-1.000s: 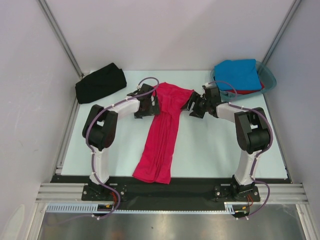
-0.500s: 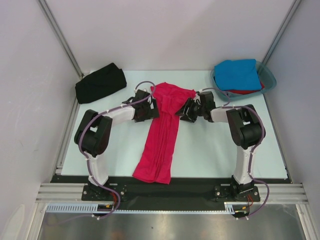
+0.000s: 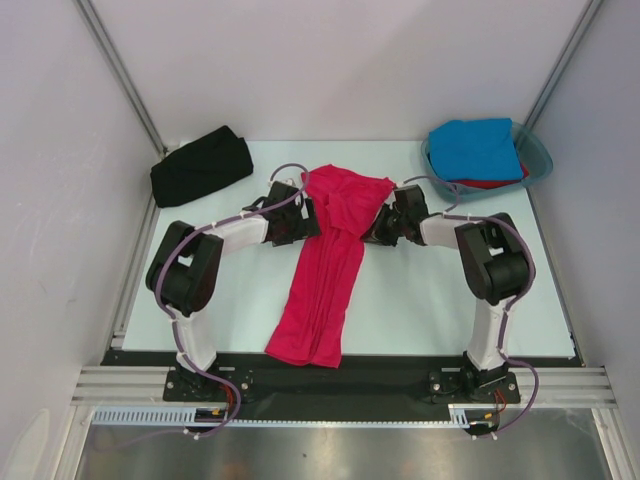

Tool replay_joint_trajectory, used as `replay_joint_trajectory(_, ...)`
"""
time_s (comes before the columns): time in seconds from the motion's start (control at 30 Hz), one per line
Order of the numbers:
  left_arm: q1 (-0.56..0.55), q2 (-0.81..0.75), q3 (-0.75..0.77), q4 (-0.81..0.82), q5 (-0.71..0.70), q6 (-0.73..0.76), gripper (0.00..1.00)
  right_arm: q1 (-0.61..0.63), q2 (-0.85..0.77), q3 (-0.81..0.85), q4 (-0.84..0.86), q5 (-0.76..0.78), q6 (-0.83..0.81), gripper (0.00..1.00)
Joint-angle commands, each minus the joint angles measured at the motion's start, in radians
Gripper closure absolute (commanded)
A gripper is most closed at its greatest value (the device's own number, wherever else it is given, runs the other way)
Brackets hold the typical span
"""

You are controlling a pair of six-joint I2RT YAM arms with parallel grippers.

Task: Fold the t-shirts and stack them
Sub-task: Fold the tshirt

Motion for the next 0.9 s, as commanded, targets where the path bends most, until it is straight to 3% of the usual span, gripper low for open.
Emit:
replay_joint_trajectory(0.0,0.0,-0.003,-0.022,-0.083,0.007,-0.019,0.04,0.007,-0.114,-0.01,-0.187,0.215,-0.098,0.99)
replay_joint_trajectory(0.1,0.001,-0.014,-0.026,-0.091,-0.007,-0.013,0.04,0.003,-0.14,-0.001,-0.258,0.31,-0.136,0.98)
replay_joint_trajectory(0.2,0.001,-0.024,-0.025,-0.097,-0.016,-0.01,0.04,-0.005,-0.145,0.001,-0.249,0.265,-0.157,0.8)
replay_joint_trajectory(0.23,0.001,-0.026,-0.025,-0.095,-0.019,-0.01,0.04,-0.005,-0.148,0.001,-0.246,0.243,-0.16,0.69)
replay_joint_trajectory(0.37,0.016,-0.04,0.006,-0.095,-0.028,-0.01,0.02,-0.014,-0.166,0.01,-0.24,0.272,-0.155,0.5)
replay_joint_trajectory(0.53,0.082,0.006,0.116,-0.065,0.007,0.012,0.0,-0.085,-0.139,0.089,-0.229,0.275,-0.137,0.39)
replay_joint_trajectory(0.67,0.171,0.084,0.208,0.029,0.125,-0.006,0.0,-0.132,-0.038,0.218,-0.238,0.242,-0.111,0.38)
replay_joint_trajectory(0.8,0.253,0.241,0.377,0.147,0.405,-0.106,0.0,-0.178,0.085,0.335,-0.208,0.144,-0.077,0.38)
replay_joint_trajectory(0.87,0.281,0.368,0.501,0.187,0.473,-0.154,0.0,-0.195,0.163,0.422,-0.223,0.13,-0.062,0.38)
